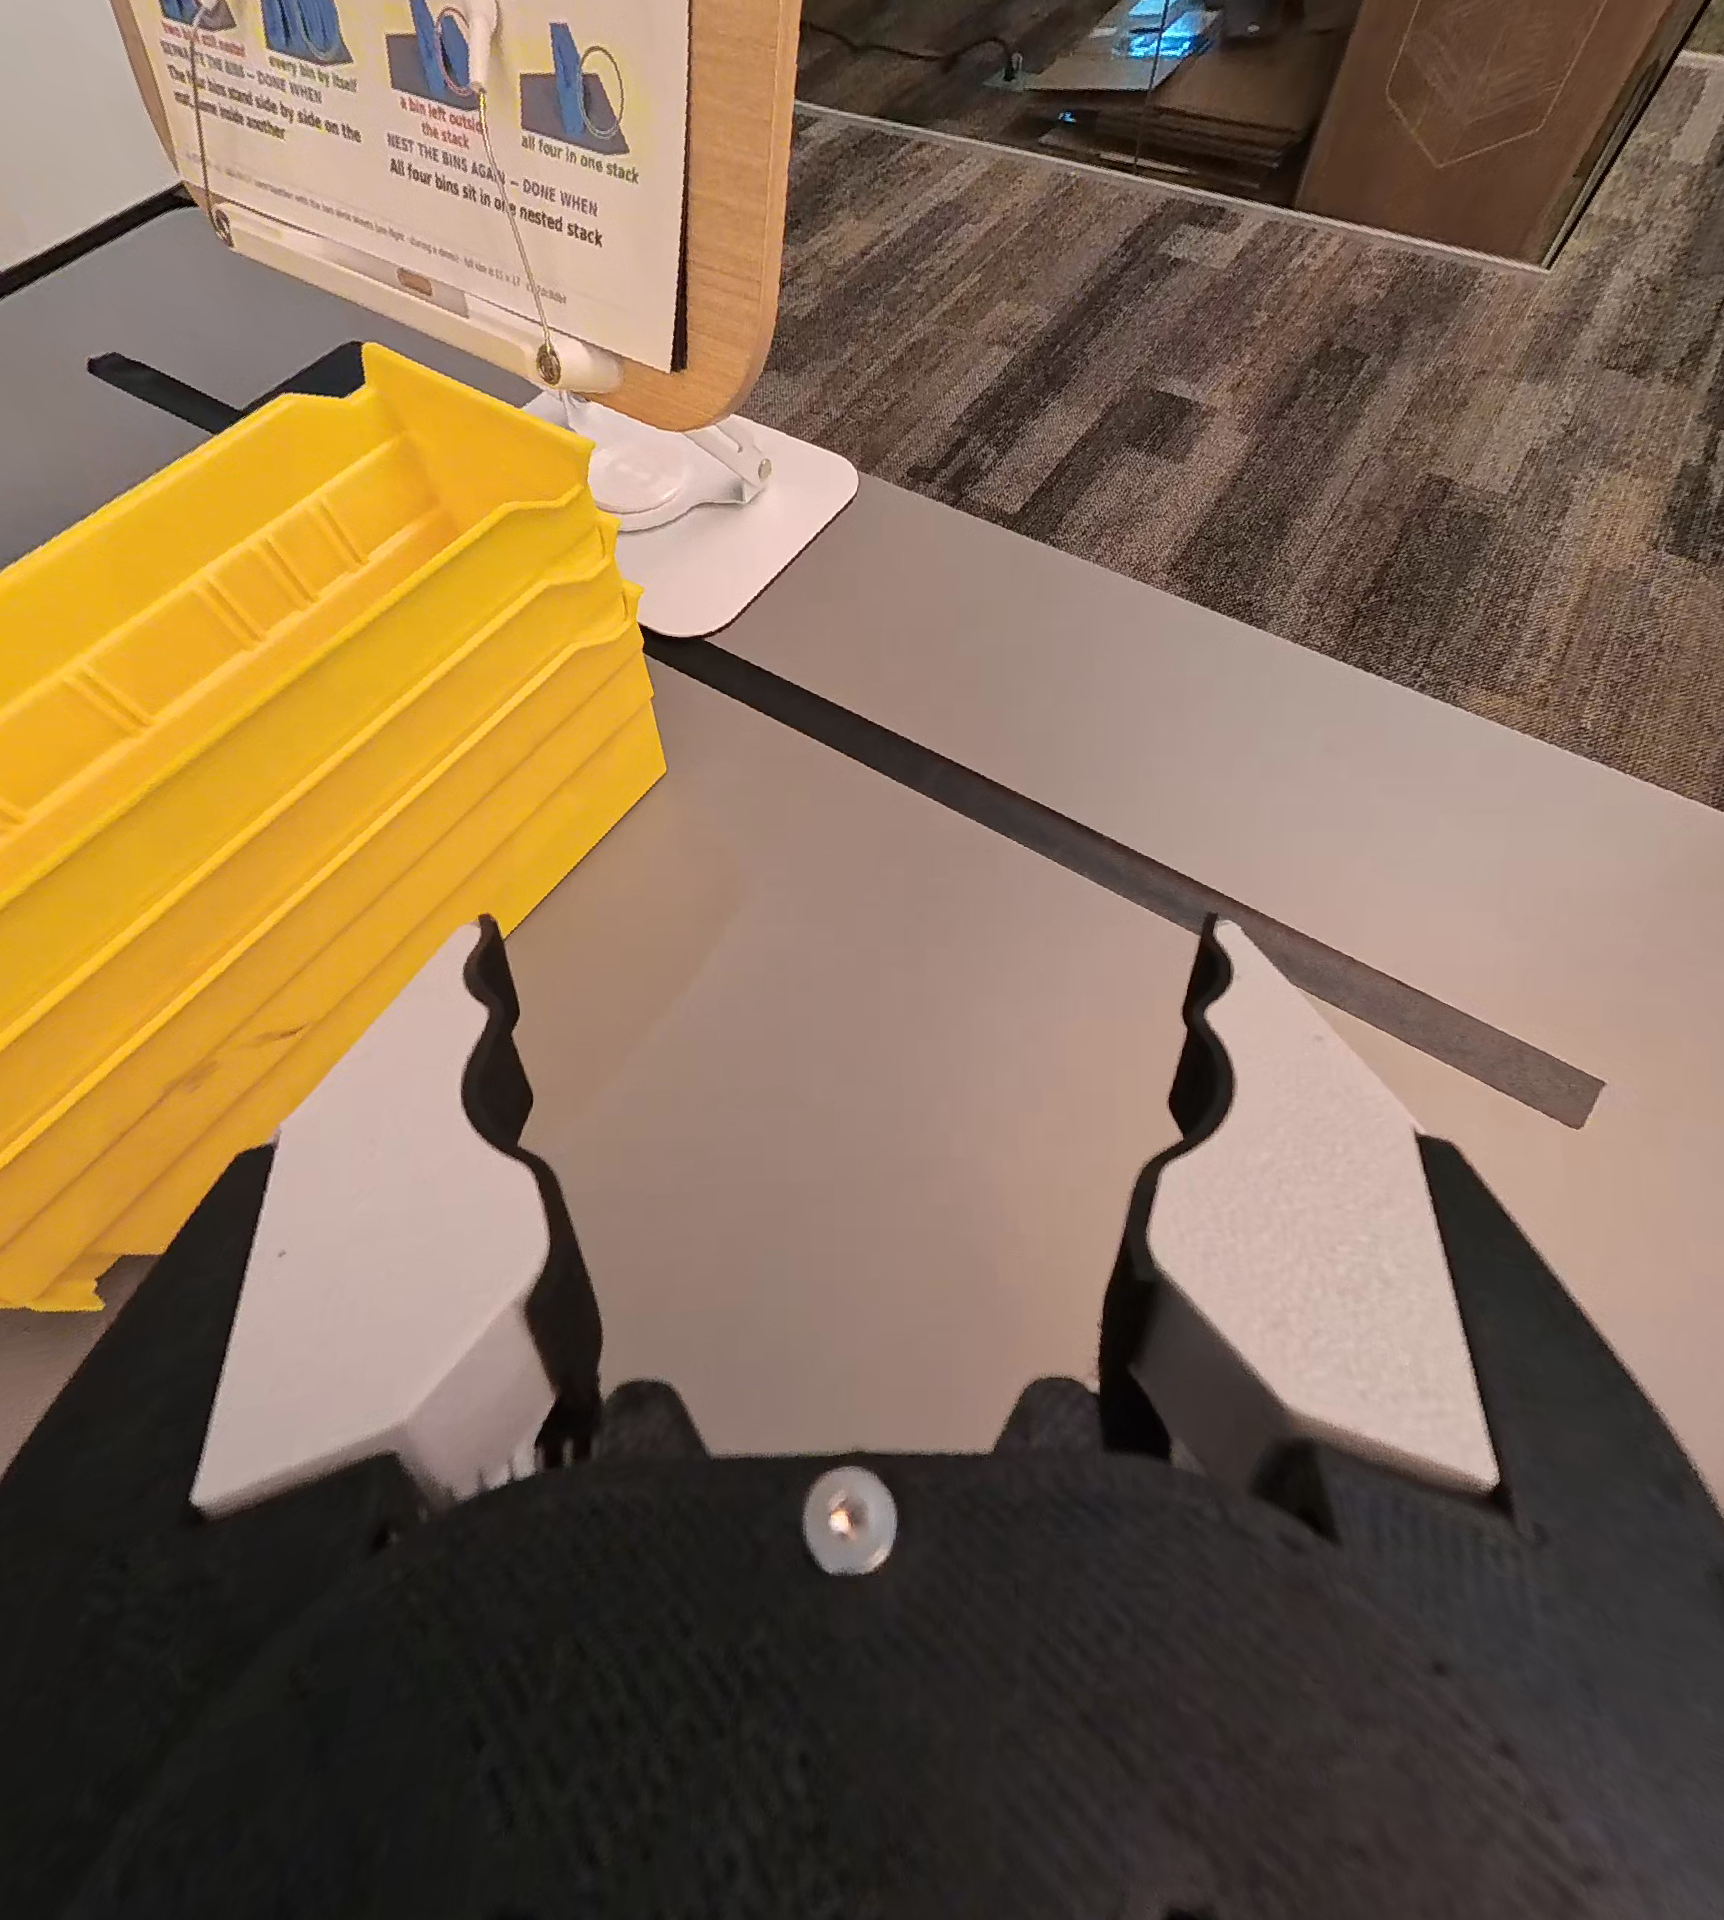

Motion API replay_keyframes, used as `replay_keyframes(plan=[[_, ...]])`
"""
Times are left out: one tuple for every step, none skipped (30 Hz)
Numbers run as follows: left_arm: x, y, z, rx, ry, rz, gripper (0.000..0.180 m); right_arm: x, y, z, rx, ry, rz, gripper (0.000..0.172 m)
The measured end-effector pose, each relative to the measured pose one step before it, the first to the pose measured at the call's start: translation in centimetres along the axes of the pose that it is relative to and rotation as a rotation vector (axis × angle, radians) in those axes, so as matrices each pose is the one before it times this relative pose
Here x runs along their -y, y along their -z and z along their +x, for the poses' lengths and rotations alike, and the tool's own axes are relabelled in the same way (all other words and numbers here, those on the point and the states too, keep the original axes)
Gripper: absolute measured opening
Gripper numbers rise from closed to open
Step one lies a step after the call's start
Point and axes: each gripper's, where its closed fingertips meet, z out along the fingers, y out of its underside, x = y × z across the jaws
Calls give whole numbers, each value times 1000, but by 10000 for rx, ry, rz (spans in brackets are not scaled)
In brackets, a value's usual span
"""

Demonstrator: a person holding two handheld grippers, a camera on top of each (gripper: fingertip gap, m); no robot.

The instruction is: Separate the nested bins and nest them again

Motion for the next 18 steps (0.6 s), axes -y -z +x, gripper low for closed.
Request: replay_keyframes(plan=[[-130, 1139, 817, -64, 122, 20, 114, -34, -29, -12, -2, 8, -16, 127], [-126, 1064, 977, -134, 56, 7, 114, -54, -32, -9, 5, 7, -26, 127], [-233, 1011, 1115, -166, -34, -78, 114, -61, -33, 14, -2, -1, -24, 127], [-143, 966, 1212, -192, -119, -40, 115, -64, -41, 28, 1, 1, -32, 127], [-59, 935, 1292, -194, -174, -3, 115, -62, -19, 97, -22, -4, -19, 127], [-5, 876, 1341, -176, -174, 18, 115, -35, 10, 160, -34, -39, -1, 128], [36, 810, 1370, -138, -218, 45, 115, -45, 10, 118, 0, -60, 0, 127], [49, 699, 1378, -99, -271, 52, 115, -48, 25, 107, 11, -59, 5, 128], [-13, 590, 1382, -59, -278, 17, 115, -38, 19, 125, -8, -57, 10, 128], [11, 479, 1366, -49, -284, 22, 115, -47, 42, 103, -1, -53, 3, 128], [60, 377, 1351, -38, -284, 27, 115, -40, 39, 42, 21, -40, -1, 128], [92, 240, 1337, -29, -276, 26, 115, -24, 29, 47, 16, -51, -3, 128], [62, 124, 1315, -48, -277, -41, 115, -14, 20, 31, 15, -49, 2, 128], [121, 6, 1231, -65, -220, -69, 115, -16, -11, -42, 34, -26, -2, 128], [239, -73, 1099, -48, -158, -52, 115, -13, -25, -68, 37, 10, -3, 127], [265, -162, 966, -67, -126, -91, 115, -55, -50, -61, 24, 32, -34, 128], [339, -225, 802, -70, -36, -98, 115, -107, -53, -57, 15, 40, -65, 127], [400, -281, 654, -56, 47, -88, 115, -148, -74, -64, 16, 35, -84, 127]])
